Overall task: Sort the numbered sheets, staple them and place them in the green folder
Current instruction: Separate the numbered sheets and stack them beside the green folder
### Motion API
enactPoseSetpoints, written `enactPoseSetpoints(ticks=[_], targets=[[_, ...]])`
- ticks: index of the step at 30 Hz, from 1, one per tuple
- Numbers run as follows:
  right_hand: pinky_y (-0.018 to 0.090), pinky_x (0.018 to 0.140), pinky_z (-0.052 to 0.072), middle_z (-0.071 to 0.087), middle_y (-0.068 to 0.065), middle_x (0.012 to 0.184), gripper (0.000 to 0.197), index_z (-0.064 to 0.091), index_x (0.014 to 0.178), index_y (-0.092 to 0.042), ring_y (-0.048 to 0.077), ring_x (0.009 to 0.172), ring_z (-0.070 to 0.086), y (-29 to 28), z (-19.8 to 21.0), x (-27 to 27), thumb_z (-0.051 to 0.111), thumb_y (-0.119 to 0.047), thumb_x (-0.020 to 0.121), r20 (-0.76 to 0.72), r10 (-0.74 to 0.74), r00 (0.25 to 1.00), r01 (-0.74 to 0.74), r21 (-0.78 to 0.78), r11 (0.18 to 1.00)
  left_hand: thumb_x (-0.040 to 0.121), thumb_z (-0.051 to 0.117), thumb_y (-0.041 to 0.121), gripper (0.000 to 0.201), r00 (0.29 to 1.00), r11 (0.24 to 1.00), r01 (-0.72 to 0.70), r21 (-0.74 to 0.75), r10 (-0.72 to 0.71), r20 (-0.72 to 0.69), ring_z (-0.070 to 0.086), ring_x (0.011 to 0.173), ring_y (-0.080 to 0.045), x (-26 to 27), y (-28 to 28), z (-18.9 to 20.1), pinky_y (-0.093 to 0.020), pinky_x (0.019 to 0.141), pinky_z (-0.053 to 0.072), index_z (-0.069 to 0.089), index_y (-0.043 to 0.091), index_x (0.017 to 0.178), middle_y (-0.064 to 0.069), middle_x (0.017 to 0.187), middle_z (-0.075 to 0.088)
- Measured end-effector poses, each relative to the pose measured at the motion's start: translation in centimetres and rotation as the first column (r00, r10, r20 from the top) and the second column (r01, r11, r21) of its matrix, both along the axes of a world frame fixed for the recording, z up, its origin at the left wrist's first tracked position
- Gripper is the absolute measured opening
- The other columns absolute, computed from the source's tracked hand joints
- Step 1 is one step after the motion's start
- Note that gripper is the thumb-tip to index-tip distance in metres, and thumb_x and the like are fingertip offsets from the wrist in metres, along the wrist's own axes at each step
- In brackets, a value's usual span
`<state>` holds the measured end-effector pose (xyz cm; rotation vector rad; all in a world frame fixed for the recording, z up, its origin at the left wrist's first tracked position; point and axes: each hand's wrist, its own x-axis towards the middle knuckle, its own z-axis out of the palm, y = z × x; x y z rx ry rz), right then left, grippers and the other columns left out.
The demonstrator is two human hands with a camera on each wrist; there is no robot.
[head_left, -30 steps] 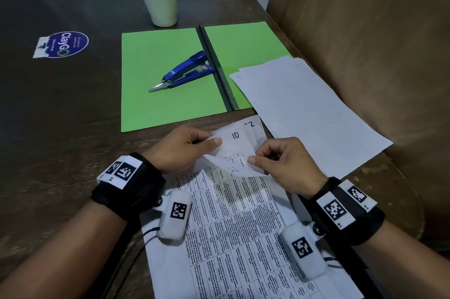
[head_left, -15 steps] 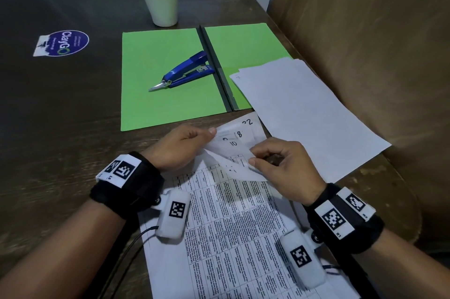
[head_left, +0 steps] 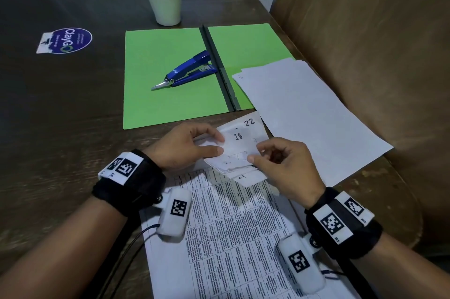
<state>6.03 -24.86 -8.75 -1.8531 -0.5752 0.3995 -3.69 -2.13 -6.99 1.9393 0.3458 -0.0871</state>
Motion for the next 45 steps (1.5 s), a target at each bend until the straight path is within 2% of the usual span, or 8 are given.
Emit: enactPoseSetpoints(ticks=[6, 17, 24, 27, 29, 33, 35, 45], targets=[[0.025, 0.061, 0.046, 0.063, -0.010, 0.069, 0.019, 0.071, 0.067, -0.017, 0.008, 0.061, 0.056, 0.0, 0.1, 0.0, 0.079, -0.010, 0.082, 0.165, 0.028, 0.986, -0.023, -0.033, 0.999, 0.081, 0.081, 0.009, 0.040, 0.999, 0.997, -0.019, -0.072, 0.022, 0.048, 0.069, 0.095, 0.000, 0.2, 0.1, -0.4, -0.020, 0.085, 0.057, 0.067, 0.026, 0.114, 0.016, 0.108, 0.073], [0.017, 0.061, 0.052, 0.071, -0.018, 0.072, 0.020, 0.077, 0.080, -0.023, 0.002, 0.064, 0.065, -0.2, 0.0, -0.1, 0.076, -0.004, 0.084, 0.161, -0.002, 0.987, -0.005, 0.041, 0.999, 0.080, 0.081, 0.019, 0.011, 0.999, 0.999, 0.002, -0.035, 0.000, 0.048, 0.070, 0.085, -0.002, 0.2, 0.2, -0.7, -0.028, 0.092, 0.053, 0.078, 0.020, 0.091, 0.011, 0.095, 0.078], [0.019, 0.052, 0.038, 0.060, -0.014, 0.056, 0.021, 0.076, 0.076, -0.023, 0.004, 0.051, 0.046, 0.1, 1.6, -0.8, 0.070, -0.039, 0.086, 0.088, 0.026, 0.996, -0.034, 0.084, 0.996, 0.068, 0.078, 0.049, 0.025, 0.995, 0.999, 0.049, -0.008, -0.048, 0.086, 0.066, 0.084, -0.037, 0.2, 0.4, -0.9, -0.046, 0.083, 0.055, 0.080, 0.024, 0.073, -0.006, 0.087, 0.074], [0.018, 0.053, 0.038, 0.060, -0.010, 0.056, 0.023, 0.076, 0.076, -0.020, 0.004, 0.052, 0.048, 0.1, 1.6, -0.6, 0.069, -0.038, 0.087, 0.051, 0.037, 0.998, -0.041, 0.066, 0.997, 0.082, 0.061, 0.055, 0.044, 0.995, 0.998, 0.056, -0.036, -0.053, 0.079, 0.061, 0.065, -0.010, 0.2, 0.1, -0.6, -0.027, 0.072, 0.048, 0.077, 0.017, 0.066, 0.001, 0.074, 0.066], [0.015, 0.056, 0.042, 0.067, -0.009, 0.063, 0.011, 0.078, 0.079, -0.016, 0.002, 0.057, 0.055, 0.2, 1.0, -0.3, 0.075, -0.024, 0.087, 0.018, 0.019, 1.000, -0.020, 0.053, 0.998, 0.085, 0.054, 0.056, 0.051, 0.997, 0.999, 0.039, -0.025, -0.038, 0.063, 0.067, 0.078, 0.002, 0.1, -0.1, -0.4, -0.021, 0.081, 0.047, 0.080, 0.013, 0.076, 0.011, 0.082, 0.074], [0.012, 0.058, 0.047, 0.071, -0.005, 0.070, 0.005, 0.078, 0.081, -0.010, -0.001, 0.059, 0.063, 0.1, 0.2, -0.1, 0.077, -0.006, 0.084, -0.015, 0.019, 1.000, -0.019, 0.031, 0.999, 0.078, 0.079, 0.033, 0.016, 0.995, 1.000, 0.008, -0.029, -0.005, 0.104, 0.069, 0.095, -0.014, 0.1, 0.3, -1.0, -0.029, 0.091, 0.052, 0.074, 0.023, 0.090, 0.003, 0.096, 0.075], [0.008, 0.057, 0.046, 0.069, -0.003, 0.071, 0.004, 0.077, 0.083, -0.003, -0.005, 0.058, 0.062, 0.1, 0.5, -0.2, 0.075, -0.001, 0.085, -0.018, 0.032, 0.999, -0.031, 0.054, 0.998, 0.075, 0.085, 0.021, 0.029, 0.991, 0.999, 0.002, -0.041, 0.003, 0.132, 0.068, 0.104, -0.016, 0.2, 0.6, -1.4, -0.035, 0.098, 0.053, 0.069, 0.025, 0.100, 0.005, 0.106, 0.072], [0.023, 0.053, 0.038, 0.055, -0.012, 0.059, 0.022, 0.070, 0.076, -0.018, 0.004, 0.053, 0.045, -0.1, 0.2, 0.0, 0.063, -0.017, 0.097, 0.133, 0.095, 0.987, -0.087, -0.065, 0.994, 0.079, 0.066, 0.050, 0.034, 0.993, 0.999, 0.010, -0.046, -0.005, 0.114, 0.069, 0.086, -0.026, 0.1, 0.1, -0.9, -0.032, 0.085, 0.051, 0.080, 0.020, 0.089, -0.009, 0.095, 0.077]])
